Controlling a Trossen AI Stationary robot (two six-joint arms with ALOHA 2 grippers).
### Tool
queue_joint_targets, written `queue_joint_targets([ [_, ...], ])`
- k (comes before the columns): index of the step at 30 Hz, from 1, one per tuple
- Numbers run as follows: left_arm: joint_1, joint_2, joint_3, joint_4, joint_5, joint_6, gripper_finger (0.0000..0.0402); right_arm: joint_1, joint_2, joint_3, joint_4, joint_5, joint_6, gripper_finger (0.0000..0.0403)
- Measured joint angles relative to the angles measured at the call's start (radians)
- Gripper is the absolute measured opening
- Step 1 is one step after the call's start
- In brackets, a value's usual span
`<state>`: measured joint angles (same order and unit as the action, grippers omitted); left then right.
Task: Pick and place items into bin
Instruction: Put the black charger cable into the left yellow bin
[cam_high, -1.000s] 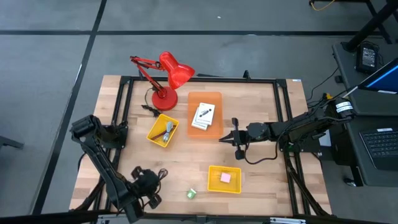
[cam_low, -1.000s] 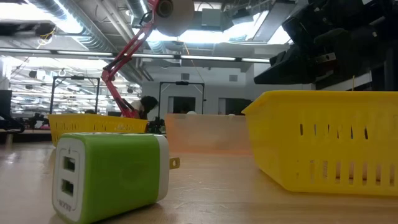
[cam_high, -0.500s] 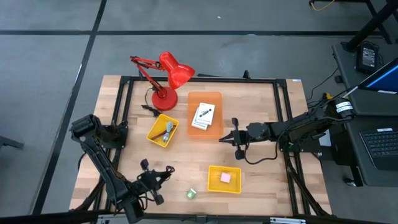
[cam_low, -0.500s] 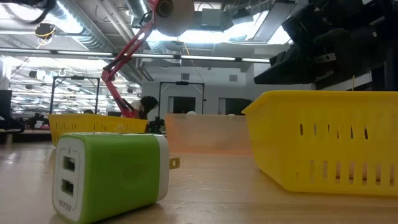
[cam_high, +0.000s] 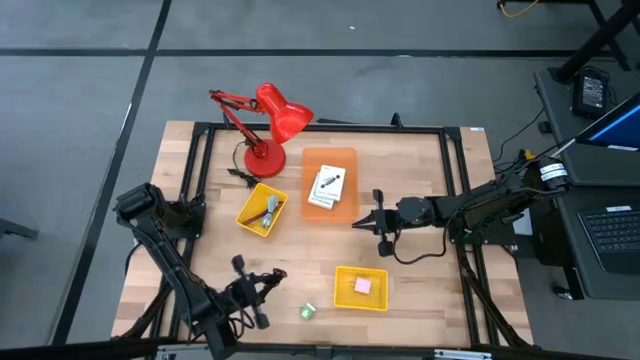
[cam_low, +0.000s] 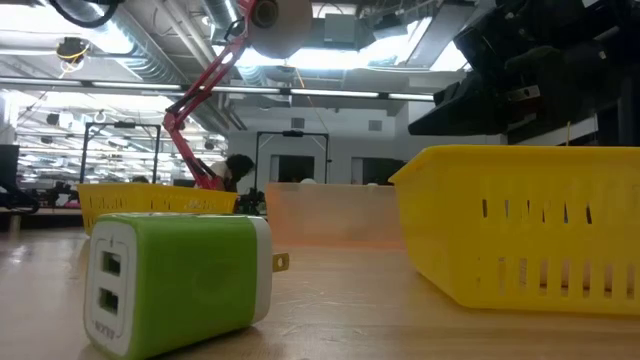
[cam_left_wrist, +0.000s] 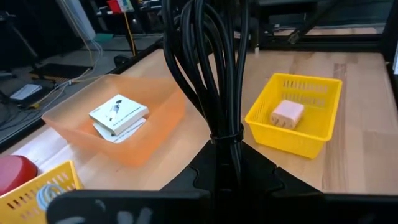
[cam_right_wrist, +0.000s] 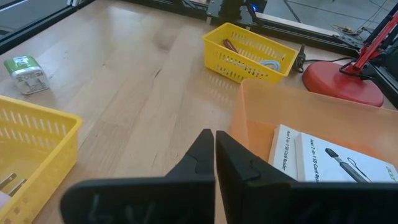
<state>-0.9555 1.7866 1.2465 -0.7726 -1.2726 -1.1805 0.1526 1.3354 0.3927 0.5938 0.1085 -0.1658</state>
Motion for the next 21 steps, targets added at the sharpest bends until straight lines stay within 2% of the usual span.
queue_joint_targets([
  [8, 0.058, 0.000, 0.000, -0.007, 0.004, -0.008, 0.0030, 0.000, 0.000, 0.000, 0.000, 0.000, 0.002, 0.0000],
  [15, 0.115, 0.000, 0.000, -0.094, 0.008, -0.042, 0.0030, 0.000, 0.000, 0.000, -0.002, 0.000, 0.001, 0.0000],
  [21, 0.128, 0.000, 0.000, -0.360, 0.009, -0.296, 0.0030, 0.000, 0.000, 0.000, -0.002, 0.000, 0.000, 0.0000],
])
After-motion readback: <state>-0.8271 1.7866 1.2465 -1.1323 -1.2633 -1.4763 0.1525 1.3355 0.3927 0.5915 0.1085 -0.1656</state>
